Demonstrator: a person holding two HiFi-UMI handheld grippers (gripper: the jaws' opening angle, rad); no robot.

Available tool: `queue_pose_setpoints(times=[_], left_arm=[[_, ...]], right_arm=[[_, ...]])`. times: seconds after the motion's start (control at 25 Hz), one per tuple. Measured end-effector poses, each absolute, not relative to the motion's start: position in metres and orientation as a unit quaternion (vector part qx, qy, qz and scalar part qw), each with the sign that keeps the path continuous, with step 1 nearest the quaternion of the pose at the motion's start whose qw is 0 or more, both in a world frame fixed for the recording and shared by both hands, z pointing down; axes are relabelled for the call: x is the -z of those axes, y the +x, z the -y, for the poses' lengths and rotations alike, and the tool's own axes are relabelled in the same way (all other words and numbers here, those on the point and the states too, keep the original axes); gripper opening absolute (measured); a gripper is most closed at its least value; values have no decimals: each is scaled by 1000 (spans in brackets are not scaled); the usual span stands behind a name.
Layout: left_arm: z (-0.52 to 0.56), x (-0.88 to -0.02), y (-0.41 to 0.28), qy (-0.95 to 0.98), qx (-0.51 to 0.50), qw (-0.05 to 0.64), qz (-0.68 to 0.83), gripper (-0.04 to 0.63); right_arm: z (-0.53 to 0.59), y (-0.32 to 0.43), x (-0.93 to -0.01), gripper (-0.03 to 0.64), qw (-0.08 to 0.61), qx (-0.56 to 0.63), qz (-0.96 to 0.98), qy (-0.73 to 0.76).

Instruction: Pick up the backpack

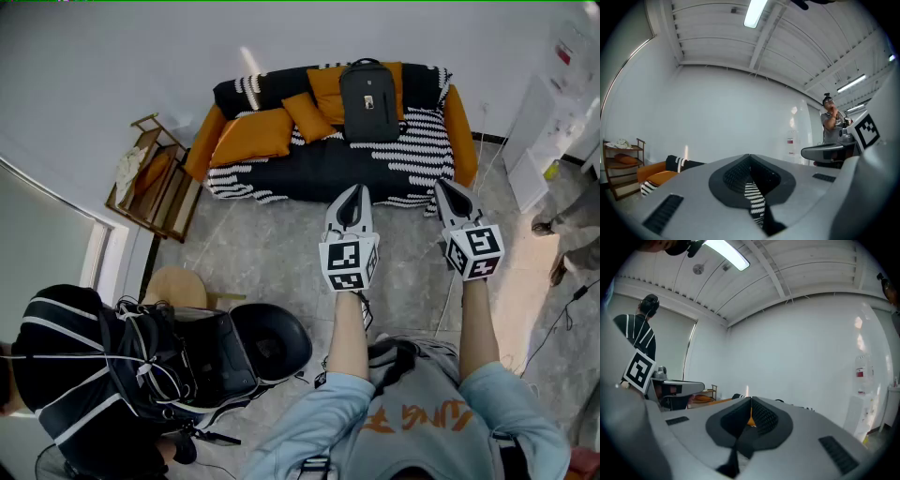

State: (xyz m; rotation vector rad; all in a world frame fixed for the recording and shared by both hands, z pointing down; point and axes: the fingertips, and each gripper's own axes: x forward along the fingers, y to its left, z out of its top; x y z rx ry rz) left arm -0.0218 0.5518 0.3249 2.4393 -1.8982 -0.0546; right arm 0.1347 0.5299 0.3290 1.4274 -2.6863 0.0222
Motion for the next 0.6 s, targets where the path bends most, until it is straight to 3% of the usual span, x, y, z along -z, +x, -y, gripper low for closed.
queue_pose_setpoints(times=[0.6], left_arm=[[-505,-350,-46,781,15,50,622,21]], right_arm=[[-473,131,-337,31,28,-21,875,483]])
